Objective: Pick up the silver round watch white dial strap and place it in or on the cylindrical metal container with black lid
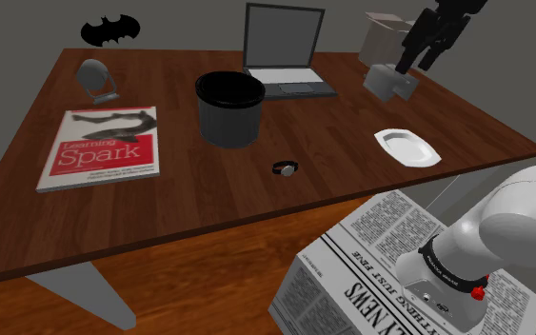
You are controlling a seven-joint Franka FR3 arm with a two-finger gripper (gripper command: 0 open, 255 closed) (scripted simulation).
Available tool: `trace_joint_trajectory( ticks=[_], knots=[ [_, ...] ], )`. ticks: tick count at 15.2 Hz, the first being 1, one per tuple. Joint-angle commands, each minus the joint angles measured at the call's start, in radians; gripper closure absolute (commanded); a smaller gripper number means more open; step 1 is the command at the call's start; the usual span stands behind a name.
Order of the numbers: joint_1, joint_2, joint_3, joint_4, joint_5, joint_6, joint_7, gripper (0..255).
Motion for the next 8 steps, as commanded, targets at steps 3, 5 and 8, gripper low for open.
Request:
trace_joint_trajectory(
  ticks=[3,5,8],
  knots=[
    [0.010,0.031,0.016,-0.030,0.026,0.049,0.018,0],
    [0.021,0.067,0.032,-0.057,0.053,0.100,0.036,0],
    [0.038,0.129,0.056,-0.088,0.093,0.177,0.059,0]
  ],
)
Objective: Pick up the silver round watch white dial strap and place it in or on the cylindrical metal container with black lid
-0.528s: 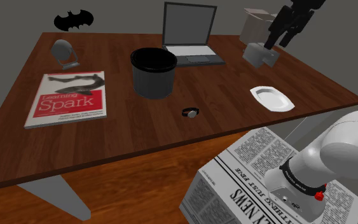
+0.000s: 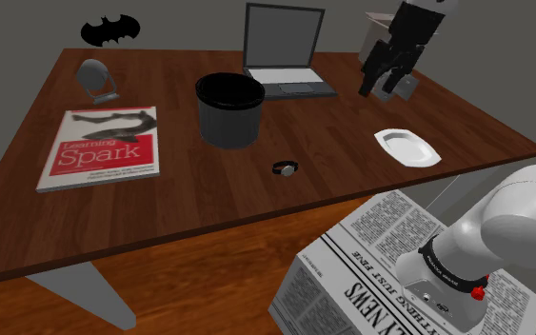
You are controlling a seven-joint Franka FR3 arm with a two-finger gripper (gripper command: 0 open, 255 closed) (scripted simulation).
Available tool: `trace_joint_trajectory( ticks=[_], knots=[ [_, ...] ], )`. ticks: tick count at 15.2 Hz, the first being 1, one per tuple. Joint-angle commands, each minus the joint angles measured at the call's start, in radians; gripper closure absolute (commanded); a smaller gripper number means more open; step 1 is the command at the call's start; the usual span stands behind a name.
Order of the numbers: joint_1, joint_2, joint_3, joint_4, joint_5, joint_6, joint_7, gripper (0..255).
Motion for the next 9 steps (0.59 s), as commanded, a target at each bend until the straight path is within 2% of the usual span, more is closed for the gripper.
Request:
trace_joint_trajectory(
  ticks=[1,9],
  knots=[
    [0.014,0.047,0.021,-0.014,0.030,0.053,0.020,0],
    [0.066,0.267,0.085,-0.036,0.137,0.259,0.063,0]
  ],
)
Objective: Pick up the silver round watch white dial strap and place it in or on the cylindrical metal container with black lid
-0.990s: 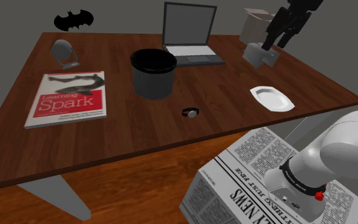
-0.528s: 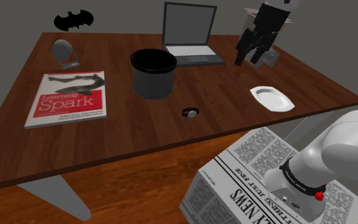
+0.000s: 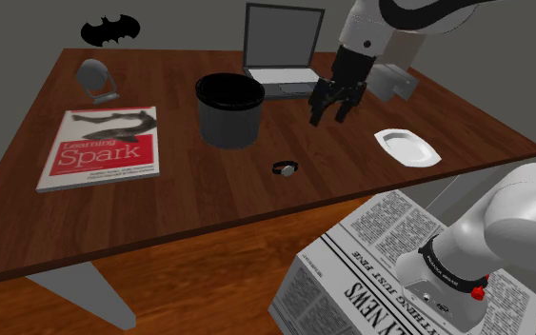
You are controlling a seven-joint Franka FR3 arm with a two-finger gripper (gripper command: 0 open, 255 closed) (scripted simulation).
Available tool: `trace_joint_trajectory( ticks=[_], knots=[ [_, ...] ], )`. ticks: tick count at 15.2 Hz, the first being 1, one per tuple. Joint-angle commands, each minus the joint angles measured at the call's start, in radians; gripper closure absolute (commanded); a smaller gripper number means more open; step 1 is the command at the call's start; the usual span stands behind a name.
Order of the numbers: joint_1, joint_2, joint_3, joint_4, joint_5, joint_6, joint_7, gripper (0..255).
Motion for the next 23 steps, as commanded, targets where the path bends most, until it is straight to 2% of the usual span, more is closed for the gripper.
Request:
trace_joint_trajectory(
  ticks=[1,9,17,23],
  knots=[
    [0.013,0.065,0.015,0.004,0.026,0.054,0.007,0],
    [0.066,0.338,0.073,0.073,0.121,0.234,0.028,0],
    [0.083,0.405,0.092,0.033,0.144,0.344,0.019,0],
    [0.083,0.405,0.092,0.033,0.144,0.344,0.019,0]
  ],
)
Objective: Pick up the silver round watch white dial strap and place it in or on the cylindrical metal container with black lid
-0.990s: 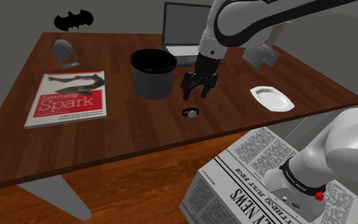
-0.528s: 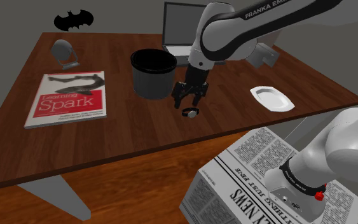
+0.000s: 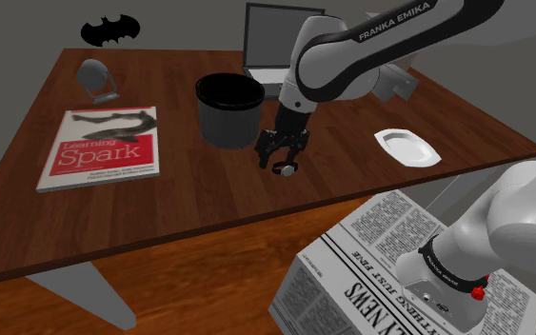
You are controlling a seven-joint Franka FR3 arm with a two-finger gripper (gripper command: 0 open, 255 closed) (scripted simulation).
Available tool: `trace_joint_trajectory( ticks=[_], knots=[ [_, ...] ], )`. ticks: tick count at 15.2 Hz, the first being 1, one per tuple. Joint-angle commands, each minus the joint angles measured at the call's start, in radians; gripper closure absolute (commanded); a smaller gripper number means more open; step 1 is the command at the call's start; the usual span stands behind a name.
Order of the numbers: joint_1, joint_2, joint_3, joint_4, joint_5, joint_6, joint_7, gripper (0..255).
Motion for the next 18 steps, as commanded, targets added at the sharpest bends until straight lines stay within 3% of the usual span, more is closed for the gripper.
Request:
trace_joint_trajectory(
  ticks=[1,2,3,12,18],
  knots=[
    [0.000,0.000,0.000,0.000,0.000,0.001,0.000,0],
    [0.000,0.000,0.000,0.000,0.000,0.000,0.000,0],
    [0.000,0.000,0.000,0.000,0.000,0.000,0.000,255],
    [0.000,0.000,0.000,0.000,0.000,0.001,0.000,255],
    [-0.004,-0.053,-0.005,0.031,-0.013,-0.082,0.023,255]
  ],
)
